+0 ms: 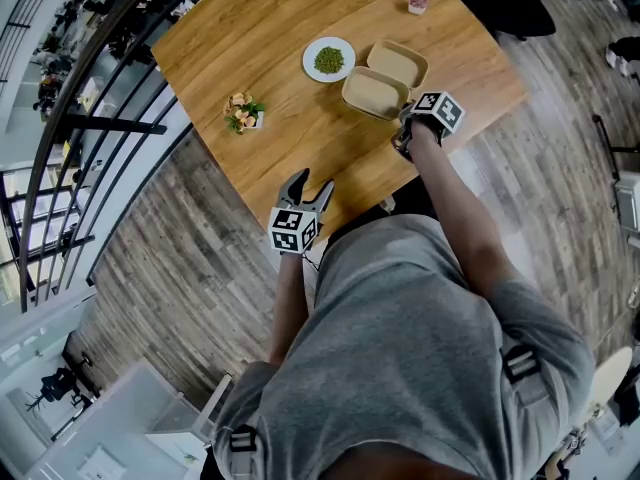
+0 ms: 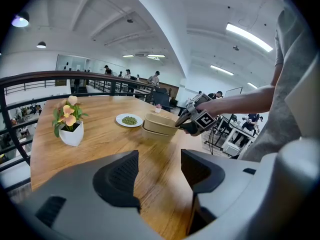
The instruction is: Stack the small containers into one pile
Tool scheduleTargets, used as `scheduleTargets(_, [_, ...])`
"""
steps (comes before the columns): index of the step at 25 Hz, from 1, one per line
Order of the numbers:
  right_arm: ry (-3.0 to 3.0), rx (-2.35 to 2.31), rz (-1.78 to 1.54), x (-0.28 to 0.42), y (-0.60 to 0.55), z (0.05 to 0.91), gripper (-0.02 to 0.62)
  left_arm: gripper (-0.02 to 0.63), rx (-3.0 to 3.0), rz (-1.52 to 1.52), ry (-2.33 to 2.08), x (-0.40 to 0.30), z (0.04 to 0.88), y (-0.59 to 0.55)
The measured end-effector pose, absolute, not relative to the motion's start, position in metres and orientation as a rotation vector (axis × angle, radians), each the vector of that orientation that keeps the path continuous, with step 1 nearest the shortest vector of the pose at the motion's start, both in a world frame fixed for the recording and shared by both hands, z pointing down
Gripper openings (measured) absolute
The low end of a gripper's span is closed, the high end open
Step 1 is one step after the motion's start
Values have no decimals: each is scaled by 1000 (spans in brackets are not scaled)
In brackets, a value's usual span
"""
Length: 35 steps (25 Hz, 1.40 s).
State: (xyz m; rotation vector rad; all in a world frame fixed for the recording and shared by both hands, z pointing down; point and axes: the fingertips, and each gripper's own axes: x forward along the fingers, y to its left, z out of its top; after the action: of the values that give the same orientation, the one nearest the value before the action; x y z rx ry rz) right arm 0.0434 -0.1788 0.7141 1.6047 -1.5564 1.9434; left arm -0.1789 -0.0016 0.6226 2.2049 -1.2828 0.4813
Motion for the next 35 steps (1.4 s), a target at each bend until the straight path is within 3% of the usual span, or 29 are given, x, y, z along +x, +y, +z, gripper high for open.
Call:
scheduleTargets(18, [-1567,1611,1936,38,-178,722,58,270,2197,491,-1279,-186,623,-1])
scheduleTargets(25, [-1623,1579,1962,35,-178,721,155,270,2203,492,-1274,-186,623,-3])
scheduleTargets(35, [-1592,1597,2033,51,-171,725,170,270,2220,490,-1246,-179,625,-8])
